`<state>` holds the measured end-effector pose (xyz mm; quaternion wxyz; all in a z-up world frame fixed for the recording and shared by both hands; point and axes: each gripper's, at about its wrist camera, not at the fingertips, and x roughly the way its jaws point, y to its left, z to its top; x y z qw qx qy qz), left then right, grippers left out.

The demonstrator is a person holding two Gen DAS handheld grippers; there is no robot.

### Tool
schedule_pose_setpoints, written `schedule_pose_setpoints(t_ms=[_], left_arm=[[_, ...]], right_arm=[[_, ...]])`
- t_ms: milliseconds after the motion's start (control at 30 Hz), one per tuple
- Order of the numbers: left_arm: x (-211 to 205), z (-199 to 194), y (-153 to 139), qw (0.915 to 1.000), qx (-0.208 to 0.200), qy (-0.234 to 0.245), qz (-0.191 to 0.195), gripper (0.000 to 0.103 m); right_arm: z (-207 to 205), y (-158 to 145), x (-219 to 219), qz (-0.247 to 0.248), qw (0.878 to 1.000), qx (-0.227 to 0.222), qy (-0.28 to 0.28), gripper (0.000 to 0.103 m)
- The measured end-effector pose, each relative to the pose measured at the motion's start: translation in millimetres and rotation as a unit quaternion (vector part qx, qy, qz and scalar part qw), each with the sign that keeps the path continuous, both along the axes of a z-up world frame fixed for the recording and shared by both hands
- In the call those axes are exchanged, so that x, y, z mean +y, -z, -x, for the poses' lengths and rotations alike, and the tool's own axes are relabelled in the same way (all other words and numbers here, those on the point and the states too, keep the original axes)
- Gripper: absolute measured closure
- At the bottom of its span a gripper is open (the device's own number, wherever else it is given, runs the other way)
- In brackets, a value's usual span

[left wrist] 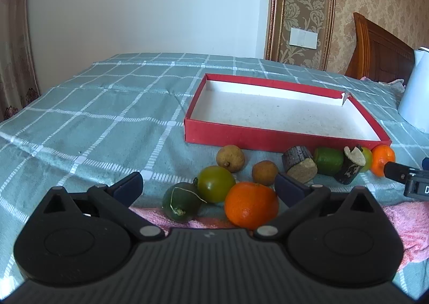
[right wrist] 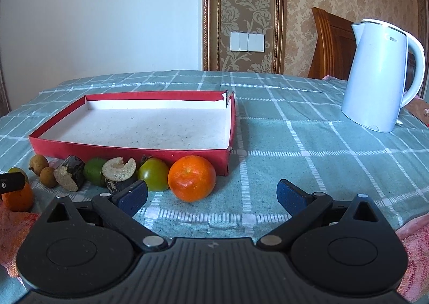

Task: Organize fruits
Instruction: 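Move both tools toward the row of fruits beside the red tray, then grasp the small mandarin with the right gripper while the left gripper grasps the green lime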

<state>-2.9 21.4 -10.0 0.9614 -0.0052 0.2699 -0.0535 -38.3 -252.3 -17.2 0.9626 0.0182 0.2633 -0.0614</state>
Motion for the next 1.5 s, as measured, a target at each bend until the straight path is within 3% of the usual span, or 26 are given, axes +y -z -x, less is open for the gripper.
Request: schedule_pose_setpoints(t_ms=[300, 800, 1067, 1167, 1300, 1500], left_arm=[[8, -5, 3, 0.9992, 0.018, -0.001, 0.035, 0.000], [4, 2, 0, 0.9999, 0.002, 0.008, 0.013, 0.000], [13, 10, -7, 0.9994, -0.014, 0.007, 0.032, 0.000], [13, 10, -5, 0.9994, -0.009, 0.010, 0.032, 0.000], [13, 10, -4, 0.9993, -0.008, 0.013, 0.033, 0.000], [11, 10, -3, 0.9994, -0.007, 0.015, 0.031, 0.000]], right_arm=[[-7, 3, 2, 0.007, 1.000, 0.008, -0.006, 0.000], [-18, 11, -2, -0.002, 0.999, 0.031, -0.018, 0.001], [-21, 11, 0, 0.006, 0.999, 0.030, -0.018, 0.001], [-22, 12, 0, 0.011, 0.999, 0.031, -0.018, 0.004], [-24, 12, -7, -0.007, 0.999, 0.037, -0.010, 0.023], [-33, 14, -10, -0.012, 0.999, 0.043, -0.016, 0.024]])
